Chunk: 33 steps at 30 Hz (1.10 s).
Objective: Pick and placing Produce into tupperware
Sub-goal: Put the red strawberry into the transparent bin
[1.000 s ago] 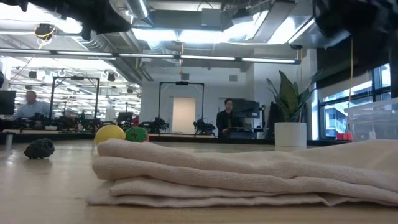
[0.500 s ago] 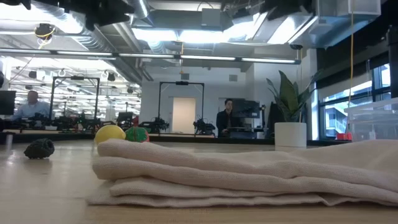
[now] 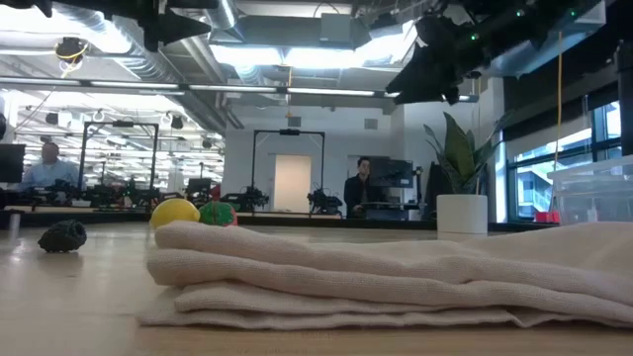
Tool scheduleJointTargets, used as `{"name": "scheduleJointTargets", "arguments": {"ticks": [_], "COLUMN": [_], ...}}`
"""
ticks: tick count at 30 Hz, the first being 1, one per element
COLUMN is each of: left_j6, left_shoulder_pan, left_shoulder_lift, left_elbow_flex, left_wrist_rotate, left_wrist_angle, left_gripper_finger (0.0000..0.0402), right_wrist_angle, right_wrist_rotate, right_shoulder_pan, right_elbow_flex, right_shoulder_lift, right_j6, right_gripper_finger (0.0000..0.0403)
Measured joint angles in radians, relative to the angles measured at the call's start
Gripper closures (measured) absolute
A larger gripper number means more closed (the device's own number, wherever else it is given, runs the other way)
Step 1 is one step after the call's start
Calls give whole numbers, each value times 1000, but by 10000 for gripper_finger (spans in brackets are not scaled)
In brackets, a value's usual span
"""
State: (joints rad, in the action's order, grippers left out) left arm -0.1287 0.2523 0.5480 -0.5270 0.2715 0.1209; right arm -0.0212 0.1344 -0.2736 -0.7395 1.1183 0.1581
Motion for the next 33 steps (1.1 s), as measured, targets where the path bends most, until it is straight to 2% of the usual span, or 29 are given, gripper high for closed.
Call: {"name": "scheduleJointTargets", "arguments": {"ticks": [6,11,18,26,29,33], "left_j6": [0,1,7,7,7,-112], "left_shoulder_pan": [0,0,0,-9,-26,-40], "left_shoulder_lift": [0,2,53,243,328,432], "left_elbow_flex": [0,0,0,-1,-33,-144], "left_wrist_rotate": [3,3,-9,-178,-217,-233], "left_wrist_angle": [1,1,-3,-6,-91,-357], "left_gripper_finger": [120,121,130,128,133,142], "right_wrist_angle": [82,82,82,91,92,92], "right_wrist_rotate": [-5,-4,-2,7,10,10], "right_shoulder_pan": [-30,-49,-54,-69,-88,-103], "right_elbow_flex": [39,40,40,40,40,40], "right_shoulder_lift": [-1,-1,-1,-1,-1,-1], "right_j6": [-47,-134,-154,-193,-189,-187], "right_gripper_finger": [198,198,198,199,199,199]}}
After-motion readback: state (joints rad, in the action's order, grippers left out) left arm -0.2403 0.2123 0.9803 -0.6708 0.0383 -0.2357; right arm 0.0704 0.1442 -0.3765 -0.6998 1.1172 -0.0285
